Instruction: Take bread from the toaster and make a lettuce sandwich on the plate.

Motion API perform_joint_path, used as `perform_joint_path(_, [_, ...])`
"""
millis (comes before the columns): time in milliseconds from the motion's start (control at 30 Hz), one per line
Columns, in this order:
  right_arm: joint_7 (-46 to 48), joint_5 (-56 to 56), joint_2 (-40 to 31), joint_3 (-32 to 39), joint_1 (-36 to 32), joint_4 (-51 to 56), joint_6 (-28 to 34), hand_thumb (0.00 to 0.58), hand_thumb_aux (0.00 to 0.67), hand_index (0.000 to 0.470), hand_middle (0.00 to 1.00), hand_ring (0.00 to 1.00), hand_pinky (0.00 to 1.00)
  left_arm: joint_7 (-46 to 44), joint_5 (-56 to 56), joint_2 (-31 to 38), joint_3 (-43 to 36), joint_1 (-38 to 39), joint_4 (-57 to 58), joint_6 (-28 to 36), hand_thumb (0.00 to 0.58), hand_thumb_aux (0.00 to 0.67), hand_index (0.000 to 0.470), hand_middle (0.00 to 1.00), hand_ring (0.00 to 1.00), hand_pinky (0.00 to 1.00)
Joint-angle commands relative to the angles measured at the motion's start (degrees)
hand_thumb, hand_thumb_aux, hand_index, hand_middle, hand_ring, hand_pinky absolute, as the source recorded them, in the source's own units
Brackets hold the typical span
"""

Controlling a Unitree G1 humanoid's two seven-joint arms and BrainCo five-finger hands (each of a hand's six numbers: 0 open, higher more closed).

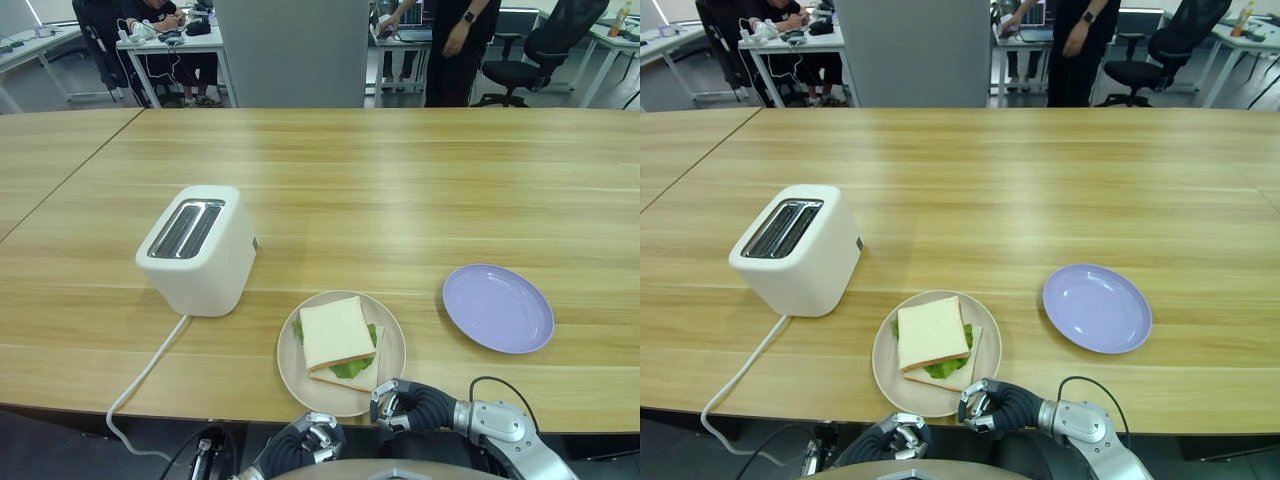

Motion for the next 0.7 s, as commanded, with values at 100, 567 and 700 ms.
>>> perform_joint_path(100, [-3.0, -1.5, 2.3, 0.3, -1.2, 1.7, 4.3, 0.58, 0.67, 0.46, 1.0, 1.0, 1.0, -0.2, 1.5, -1.1, -0.7, -4.2, 2.1, 4.7, 0.58, 0.67, 0.46, 1.0, 1.0, 1.0])
perform_joint_path(567, [-8.3, -5.3, 9.2, 1.3, -8.9, 9.9, 9.9, 0.58, 0.67, 0.46, 1.0, 1.0, 1.0, -2.3, -0.5, -0.4, 3.1, -13.3, 1.4, 10.9, 0.58, 0.67, 0.46, 1.0, 1.0, 1.0])
perform_joint_path(700, [-9.7, -5.5, 11.1, 0.5, -11.5, 13.3, 11.3, 0.58, 0.67, 0.46, 1.0, 1.0, 1.0, -0.4, 0.3, -0.7, 4.9, -16.7, 1.0, 15.2, 0.58, 0.67, 0.46, 1.0, 1.0, 1.0])
